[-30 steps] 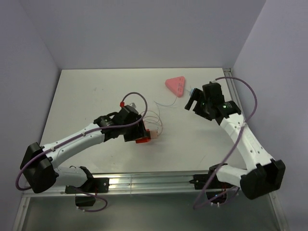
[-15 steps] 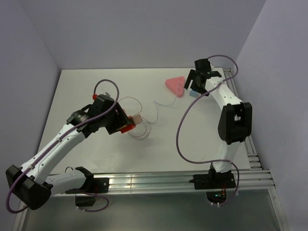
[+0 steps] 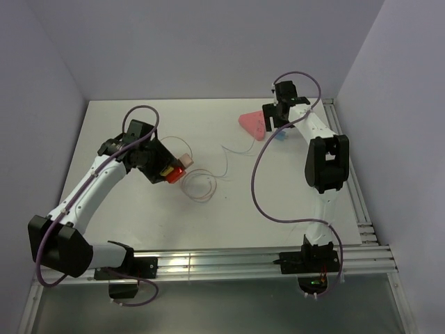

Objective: Insert the plug

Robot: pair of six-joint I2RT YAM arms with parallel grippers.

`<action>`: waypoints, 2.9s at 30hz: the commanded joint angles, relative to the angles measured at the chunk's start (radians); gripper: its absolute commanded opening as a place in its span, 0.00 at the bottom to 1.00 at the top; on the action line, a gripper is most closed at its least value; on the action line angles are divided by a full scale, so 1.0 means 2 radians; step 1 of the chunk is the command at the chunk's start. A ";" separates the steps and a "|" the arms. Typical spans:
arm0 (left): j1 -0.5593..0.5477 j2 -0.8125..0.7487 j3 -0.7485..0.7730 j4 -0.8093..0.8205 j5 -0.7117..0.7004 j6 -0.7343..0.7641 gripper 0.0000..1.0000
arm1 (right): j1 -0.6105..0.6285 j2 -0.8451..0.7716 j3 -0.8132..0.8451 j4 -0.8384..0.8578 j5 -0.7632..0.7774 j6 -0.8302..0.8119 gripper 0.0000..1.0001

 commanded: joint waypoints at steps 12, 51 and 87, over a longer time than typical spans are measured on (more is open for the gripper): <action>0.062 -0.013 -0.097 -0.027 0.122 -0.133 0.00 | -0.001 0.078 0.077 -0.016 -0.096 -0.119 0.83; 0.019 0.005 -0.094 -0.102 0.070 -0.212 0.88 | -0.013 0.095 0.049 -0.034 -0.084 -0.077 0.65; -0.296 -0.177 -0.140 0.382 -0.101 0.155 0.68 | -0.001 -0.609 -0.520 0.165 -0.348 0.730 0.00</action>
